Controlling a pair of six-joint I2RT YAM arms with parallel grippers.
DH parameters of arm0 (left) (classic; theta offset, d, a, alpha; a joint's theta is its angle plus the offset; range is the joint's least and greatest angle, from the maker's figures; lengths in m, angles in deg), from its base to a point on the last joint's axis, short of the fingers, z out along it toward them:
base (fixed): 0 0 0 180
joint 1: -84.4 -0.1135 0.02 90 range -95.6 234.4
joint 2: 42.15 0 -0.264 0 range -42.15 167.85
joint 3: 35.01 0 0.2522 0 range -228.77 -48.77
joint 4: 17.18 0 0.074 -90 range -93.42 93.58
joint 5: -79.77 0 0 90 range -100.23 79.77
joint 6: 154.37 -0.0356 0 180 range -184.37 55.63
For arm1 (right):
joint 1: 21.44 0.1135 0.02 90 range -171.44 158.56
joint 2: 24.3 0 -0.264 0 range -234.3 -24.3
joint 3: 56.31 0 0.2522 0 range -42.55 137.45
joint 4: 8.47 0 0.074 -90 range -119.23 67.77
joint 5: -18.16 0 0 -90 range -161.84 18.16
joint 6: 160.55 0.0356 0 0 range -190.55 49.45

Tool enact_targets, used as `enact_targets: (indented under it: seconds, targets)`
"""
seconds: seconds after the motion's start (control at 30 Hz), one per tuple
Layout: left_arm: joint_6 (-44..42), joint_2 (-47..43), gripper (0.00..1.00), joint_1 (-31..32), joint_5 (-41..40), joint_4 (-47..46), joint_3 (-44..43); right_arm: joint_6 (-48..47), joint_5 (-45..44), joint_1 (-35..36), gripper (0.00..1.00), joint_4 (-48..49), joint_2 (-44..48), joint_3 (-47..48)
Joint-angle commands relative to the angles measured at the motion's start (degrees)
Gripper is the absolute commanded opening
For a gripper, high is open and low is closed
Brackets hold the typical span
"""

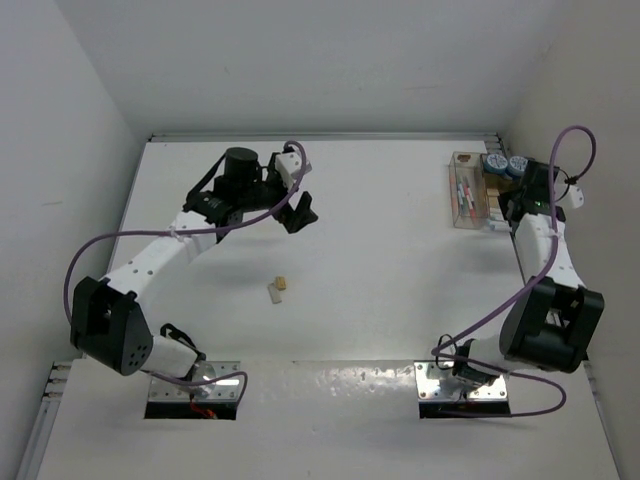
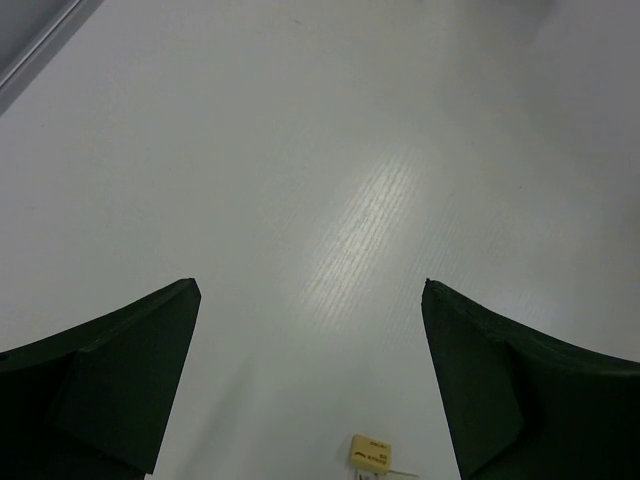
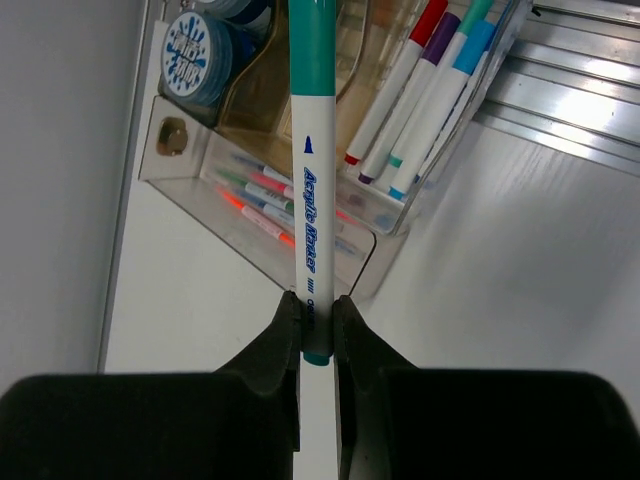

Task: Sort the stationery into containers
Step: Place the pen in the storage box.

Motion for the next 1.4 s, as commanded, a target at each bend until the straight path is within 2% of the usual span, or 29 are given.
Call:
enact_targets:
  seconds: [0.0, 0.1, 0.43, 0.57, 1.0, 1.03, 1.07, 1.17, 1.37]
  targets:
    - [2.31, -3.41, 1.00, -0.98, 1.91, -0.45, -0.04, 3.33, -3.69, 0.21, 0.00, -0.16, -2.72, 3.26]
    - [2.04, -3.94, 1.00, -1.42, 1.56, 0.17, 0.23, 3.77, -6.41, 0.13, 0.00, -0.69, -4.91, 4.66]
    - [2.66, -3.06, 1.00, -1.51, 2.44, 0.87, -0.13, 6.32, -7.29, -1.45, 0.00, -2.28, -11.59, 8.09]
    - [2.31, -3.06, 1.00, -1.77, 2.09, 1.57, 0.05, 6.85, -6.24, -2.51, 0.00, -1.75, -14.40, 8.97]
    - [0.64, -4.20, 1.00, -3.18, 1.29, 3.24, -0.56, 5.80, -0.70, -3.48, 0.09, 1.77, -20.38, 10.73]
    - [0.64, -4.37, 1.00, -3.44, 1.38, 3.24, -0.48, 5.53, -0.70, -3.39, 0.11, 2.11, -20.74, 10.91]
    - [0.64, -4.46, 1.00, -3.53, 1.29, 3.24, -0.22, 5.36, -0.96, -3.39, 0.17, 2.20, -20.83, 11.17]
    - [0.90, -4.73, 1.00, -3.79, 1.29, 3.16, 0.49, 4.48, -0.70, -3.39, 0.40, 3.17, -21.44, 11.52]
    - [1.08, -6.04, 1.00, -5.02, 2.43, 2.54, 1.89, 2.63, 6.04, -3.22, 0.44, 4.05, -19.95, 12.05]
